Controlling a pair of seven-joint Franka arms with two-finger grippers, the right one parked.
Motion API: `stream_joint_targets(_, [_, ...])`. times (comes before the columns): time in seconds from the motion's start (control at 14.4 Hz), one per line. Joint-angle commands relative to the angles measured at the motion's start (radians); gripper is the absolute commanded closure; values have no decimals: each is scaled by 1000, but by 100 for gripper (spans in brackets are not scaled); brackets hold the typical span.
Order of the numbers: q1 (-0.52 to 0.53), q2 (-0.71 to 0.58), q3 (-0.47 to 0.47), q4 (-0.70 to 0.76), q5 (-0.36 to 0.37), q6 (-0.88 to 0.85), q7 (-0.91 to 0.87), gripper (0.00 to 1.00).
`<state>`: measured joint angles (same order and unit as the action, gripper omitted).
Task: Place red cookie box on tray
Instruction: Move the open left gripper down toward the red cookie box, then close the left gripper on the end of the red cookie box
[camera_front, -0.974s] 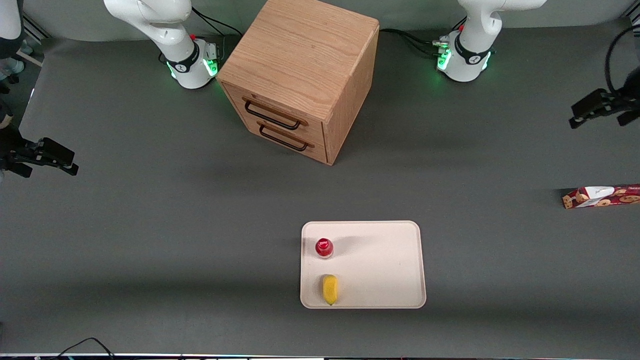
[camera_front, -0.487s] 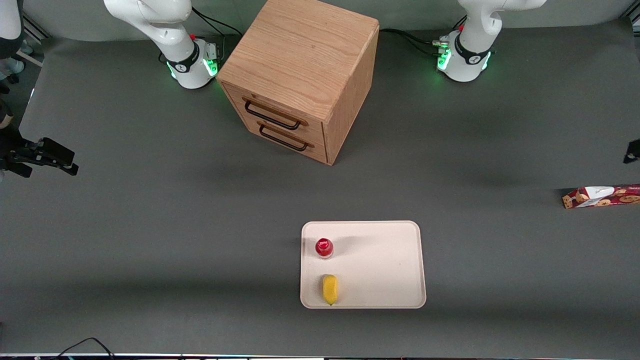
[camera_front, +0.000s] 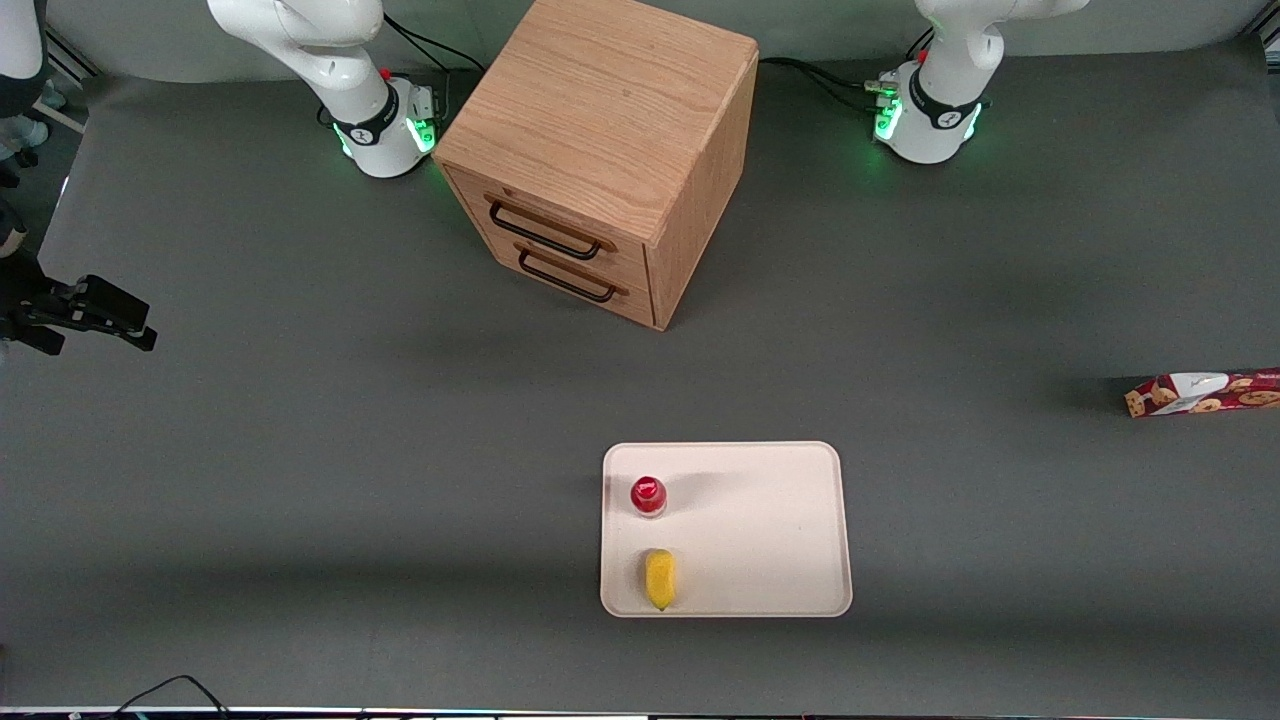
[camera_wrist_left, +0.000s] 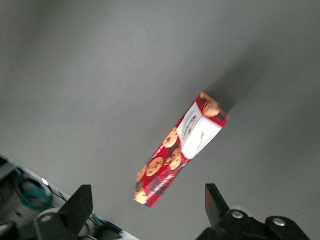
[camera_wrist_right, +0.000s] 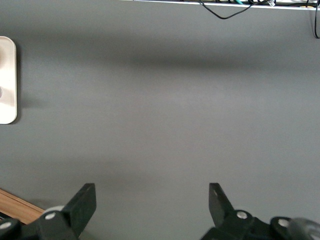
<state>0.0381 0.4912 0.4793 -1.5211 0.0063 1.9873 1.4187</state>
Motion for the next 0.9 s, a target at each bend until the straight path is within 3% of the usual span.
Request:
stream_joint_targets(0.0, [37,79,7,29,-67,16,222,0])
stream_joint_targets(0.35, [54,95,7,-134,-94,198,413,0])
stream_joint_targets(0.83, [72,95,8,-309,-121,416,506,0])
